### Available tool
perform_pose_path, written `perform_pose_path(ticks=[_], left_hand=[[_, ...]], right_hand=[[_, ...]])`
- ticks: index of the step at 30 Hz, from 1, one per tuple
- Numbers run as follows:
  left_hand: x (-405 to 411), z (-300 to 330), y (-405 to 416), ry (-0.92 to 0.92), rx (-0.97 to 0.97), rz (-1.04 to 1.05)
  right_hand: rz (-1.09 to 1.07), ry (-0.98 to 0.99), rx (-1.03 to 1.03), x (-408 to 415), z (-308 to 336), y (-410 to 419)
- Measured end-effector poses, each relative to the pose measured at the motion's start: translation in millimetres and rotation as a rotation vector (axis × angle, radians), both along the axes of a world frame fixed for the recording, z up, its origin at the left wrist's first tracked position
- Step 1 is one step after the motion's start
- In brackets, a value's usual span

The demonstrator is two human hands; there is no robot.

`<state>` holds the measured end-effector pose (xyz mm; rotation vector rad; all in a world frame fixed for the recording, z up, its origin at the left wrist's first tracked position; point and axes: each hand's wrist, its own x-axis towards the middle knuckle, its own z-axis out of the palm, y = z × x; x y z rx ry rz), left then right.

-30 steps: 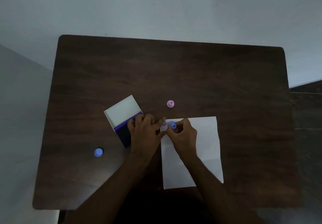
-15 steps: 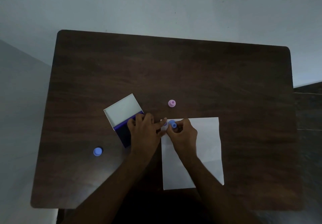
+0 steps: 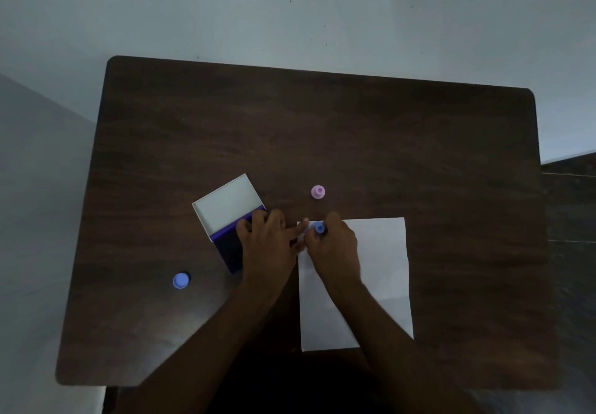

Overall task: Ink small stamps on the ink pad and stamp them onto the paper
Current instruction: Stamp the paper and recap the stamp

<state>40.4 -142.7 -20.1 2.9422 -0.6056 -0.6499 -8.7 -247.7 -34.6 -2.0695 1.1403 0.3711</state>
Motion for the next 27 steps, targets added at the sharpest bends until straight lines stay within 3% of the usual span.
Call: perform_pose_path(ticks=[4, 8, 27], left_hand=[[-3.4, 1.3, 0.4, -0.043, -0.018, -0.039], [-2.0, 0.7, -2.5, -0.018, -0.005, -0.026], [-3.4, -0.2, -3.6, -0.063, -0.068, -0.062]], right_hand=[[0.222, 0.022, -0.162, 12.3, 9.7, 4.3], [0.34, 0.053, -0.173, 19.1, 15.3, 1.8], [0.214, 0.089, -0.072, 21.9, 21.2, -4.8]])
